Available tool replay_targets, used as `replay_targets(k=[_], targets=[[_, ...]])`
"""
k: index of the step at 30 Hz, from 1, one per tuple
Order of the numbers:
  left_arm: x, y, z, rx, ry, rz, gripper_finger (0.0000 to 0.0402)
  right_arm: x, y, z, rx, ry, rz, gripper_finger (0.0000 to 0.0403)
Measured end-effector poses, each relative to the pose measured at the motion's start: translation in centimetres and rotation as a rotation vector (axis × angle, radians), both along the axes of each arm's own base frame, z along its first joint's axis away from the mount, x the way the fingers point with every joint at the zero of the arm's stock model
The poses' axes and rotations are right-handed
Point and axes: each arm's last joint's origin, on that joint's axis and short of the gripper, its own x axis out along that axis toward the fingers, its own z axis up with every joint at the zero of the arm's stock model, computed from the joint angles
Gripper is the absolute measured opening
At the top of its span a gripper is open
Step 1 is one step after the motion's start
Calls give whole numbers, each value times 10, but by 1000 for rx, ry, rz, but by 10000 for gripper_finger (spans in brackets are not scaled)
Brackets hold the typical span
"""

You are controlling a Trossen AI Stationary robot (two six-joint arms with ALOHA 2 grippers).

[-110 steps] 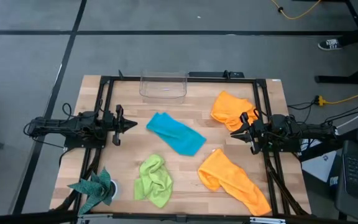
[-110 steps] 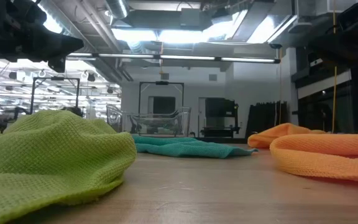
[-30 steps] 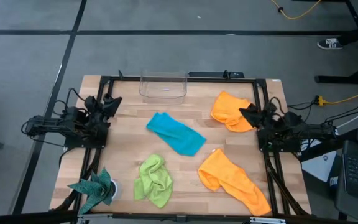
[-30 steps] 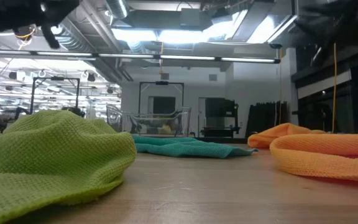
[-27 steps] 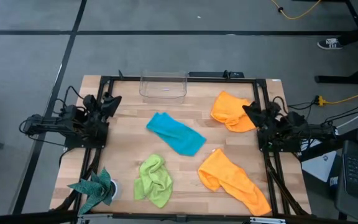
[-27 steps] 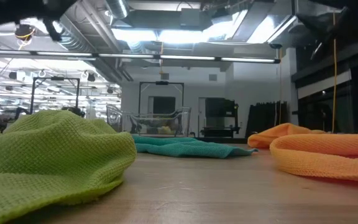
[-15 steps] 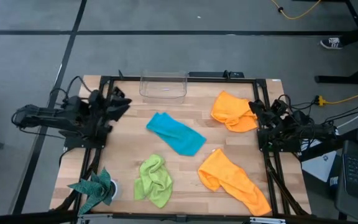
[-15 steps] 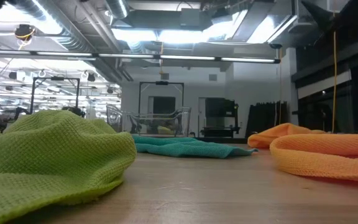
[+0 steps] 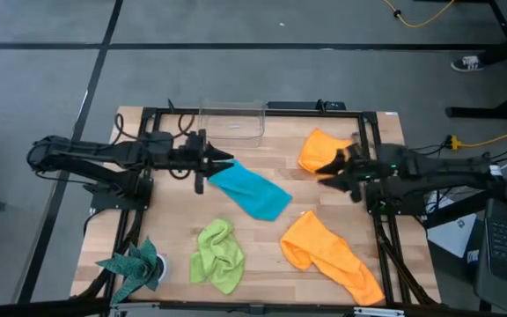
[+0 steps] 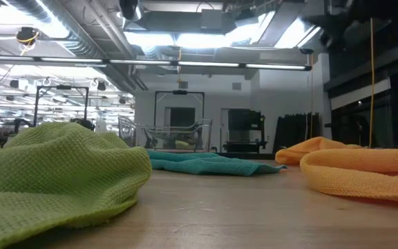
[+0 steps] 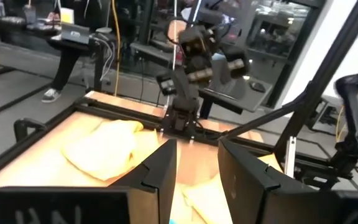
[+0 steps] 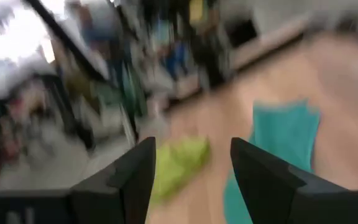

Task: Fold microfiber towels
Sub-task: Fold the blue microfiber cloth

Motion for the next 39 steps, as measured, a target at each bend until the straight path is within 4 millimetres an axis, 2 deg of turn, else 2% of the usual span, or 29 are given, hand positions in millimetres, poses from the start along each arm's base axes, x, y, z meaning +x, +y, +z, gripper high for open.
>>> replay_targets(k=[6, 11, 15, 27, 34, 39], targets=[[5, 0, -5, -2, 26, 3, 108, 46, 8, -20, -159, 351, 165, 211], [5, 0, -4, -5, 24, 3, 108, 79, 17, -44, -388, 470, 315, 211], [5, -2, -4, -4, 24, -5, 108, 97, 17, -71, -483, 605, 289, 211], [5, -12, -5, -2, 32, -47, 108, 125, 18, -137, -554, 794, 312, 211], [4, -18, -5, -2, 32, -67, 108, 134, 16, -157, -623, 805, 357, 211], [4, -22, -5, -7, 29, -84, 108, 137, 9, -162, -586, 816, 328, 210]])
